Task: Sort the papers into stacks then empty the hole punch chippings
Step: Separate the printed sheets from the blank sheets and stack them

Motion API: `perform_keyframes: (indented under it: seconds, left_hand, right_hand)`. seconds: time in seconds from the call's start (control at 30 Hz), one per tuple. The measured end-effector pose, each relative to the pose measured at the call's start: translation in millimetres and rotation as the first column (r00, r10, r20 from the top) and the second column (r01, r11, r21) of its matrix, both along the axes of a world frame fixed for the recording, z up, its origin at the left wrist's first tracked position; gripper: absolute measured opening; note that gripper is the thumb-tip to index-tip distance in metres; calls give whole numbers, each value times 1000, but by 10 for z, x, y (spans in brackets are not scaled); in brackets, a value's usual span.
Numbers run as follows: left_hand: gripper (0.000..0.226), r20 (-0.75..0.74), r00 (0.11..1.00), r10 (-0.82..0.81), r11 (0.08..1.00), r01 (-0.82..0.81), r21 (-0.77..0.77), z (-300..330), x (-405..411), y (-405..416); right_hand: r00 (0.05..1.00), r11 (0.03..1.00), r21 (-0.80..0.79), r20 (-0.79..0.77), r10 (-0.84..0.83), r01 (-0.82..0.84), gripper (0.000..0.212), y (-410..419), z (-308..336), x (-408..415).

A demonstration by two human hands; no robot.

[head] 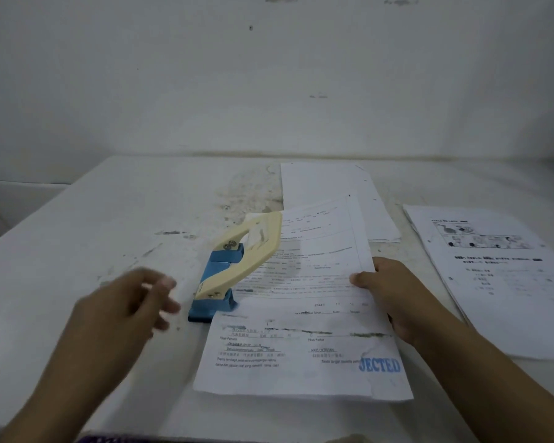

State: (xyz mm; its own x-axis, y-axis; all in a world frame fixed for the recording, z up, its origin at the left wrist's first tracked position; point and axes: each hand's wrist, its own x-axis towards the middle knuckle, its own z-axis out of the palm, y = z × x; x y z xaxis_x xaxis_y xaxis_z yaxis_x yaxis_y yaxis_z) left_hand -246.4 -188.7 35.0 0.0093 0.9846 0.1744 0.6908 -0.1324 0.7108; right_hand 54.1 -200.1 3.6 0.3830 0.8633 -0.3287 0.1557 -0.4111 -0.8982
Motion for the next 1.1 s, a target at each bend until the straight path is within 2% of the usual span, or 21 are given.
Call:
perform_keyframes:
  seconds: [0.13, 0.23, 0.33, 0.47, 0.6, 0.73, 1.1]
  left_hand:
    - [19, -51, 986, -161, 960, 168, 223, 377, 335, 345]
    - [18, -86, 950, -301, 908, 313, 278, 515, 739, 575]
    - [20, -98, 898, -429, 865, 439, 244, 511, 1115, 745]
    - [25, -64, 849, -524, 838, 528, 141, 407, 1410, 876]
    - [25, 6, 825, -565, 824, 565, 33, 351, 1456, 928]
    - [25, 48, 832, -553, 833, 554, 9, 295, 1454, 910]
    - [29, -147, 798, -584, 810, 586, -34, 133, 1536, 897]
  right_hand:
    - [1000, 1000, -9, 16, 1, -1, 22, -2, 21, -14]
    - [1000, 1000, -10, 8, 4, -4, 21, -7, 37, -11]
    - [1000, 1000, -18, -12, 8, -8, 19, -4, 43, -5]
    - [1000, 999, -48, -6, 8, -8, 19, 11, 55, -25]
    - [999, 998, -69, 34, 14, -12, 22, 7, 67, -56]
    - [999, 997, -67, 43, 25, -22, 21, 4, 75, -60]
    - [994, 994, -100, 94, 58, -48, 16, -8, 40, -50]
